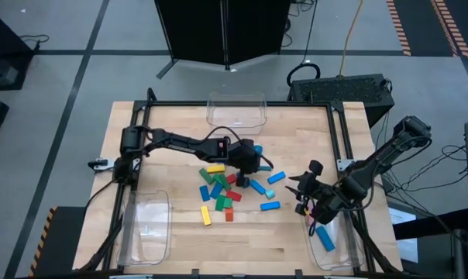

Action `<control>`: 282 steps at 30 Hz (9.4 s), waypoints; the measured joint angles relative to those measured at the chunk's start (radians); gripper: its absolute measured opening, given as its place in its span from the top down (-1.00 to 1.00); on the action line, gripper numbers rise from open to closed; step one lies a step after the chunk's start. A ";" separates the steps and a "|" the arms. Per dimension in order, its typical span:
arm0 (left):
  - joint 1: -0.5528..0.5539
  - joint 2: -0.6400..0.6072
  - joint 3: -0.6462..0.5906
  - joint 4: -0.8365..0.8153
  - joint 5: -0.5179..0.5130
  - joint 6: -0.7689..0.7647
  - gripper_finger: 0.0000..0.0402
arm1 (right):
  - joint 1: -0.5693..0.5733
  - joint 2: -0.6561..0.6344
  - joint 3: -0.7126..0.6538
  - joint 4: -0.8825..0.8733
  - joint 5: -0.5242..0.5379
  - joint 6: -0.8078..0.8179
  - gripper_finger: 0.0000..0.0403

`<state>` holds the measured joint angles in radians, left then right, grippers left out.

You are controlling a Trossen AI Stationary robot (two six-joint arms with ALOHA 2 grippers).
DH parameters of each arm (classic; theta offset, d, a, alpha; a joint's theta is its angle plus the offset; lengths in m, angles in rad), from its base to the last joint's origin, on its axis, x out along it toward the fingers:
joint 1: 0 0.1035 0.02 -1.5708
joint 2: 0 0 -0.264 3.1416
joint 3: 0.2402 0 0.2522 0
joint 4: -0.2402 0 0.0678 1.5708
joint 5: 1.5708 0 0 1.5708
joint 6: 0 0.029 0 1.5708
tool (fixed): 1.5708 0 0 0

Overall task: Sort blocks by size
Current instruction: Put the dark blue rectangle block into the bottom right transparent bin, then put the light blue rectangle block into the bottom right transparent bin

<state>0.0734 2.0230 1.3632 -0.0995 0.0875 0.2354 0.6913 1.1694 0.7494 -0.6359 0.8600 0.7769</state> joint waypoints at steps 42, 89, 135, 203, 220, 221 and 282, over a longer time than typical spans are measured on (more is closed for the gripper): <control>-0.122 -0.029 0.000 0.175 0.068 0.042 0.73 | -0.142 0.119 0.002 0.266 -0.160 -0.314 0.09; -0.131 -0.081 0.001 -0.106 0.008 0.030 0.11 | -0.108 0.115 0.197 -0.144 -0.185 -0.309 0.81; -0.111 -0.081 0.001 -0.134 -0.128 0.043 0.11 | 0.169 0.115 0.367 -0.677 -0.784 0.365 0.81; -0.106 0.015 0.000 -0.180 -0.152 0.224 0.11 | 0.186 0.012 0.321 -0.499 -0.301 0.168 0.33; -0.077 0.111 0.004 -0.086 0.002 0.207 0.11 | 0.186 0.013 0.321 -0.490 -0.282 0.161 0.33; -0.074 0.111 0.004 -0.086 0.004 0.197 0.11 | 0.186 0.013 0.321 -0.490 -0.282 0.161 0.33; -0.316 -0.075 0.000 0.072 -0.840 0.374 0.51 | -0.200 -0.023 -0.206 0.686 -0.079 -0.053 0.38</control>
<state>-0.2428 1.9480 1.3632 -0.0272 -0.7529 0.6096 0.4913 1.1459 0.5432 0.0500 0.7813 0.7237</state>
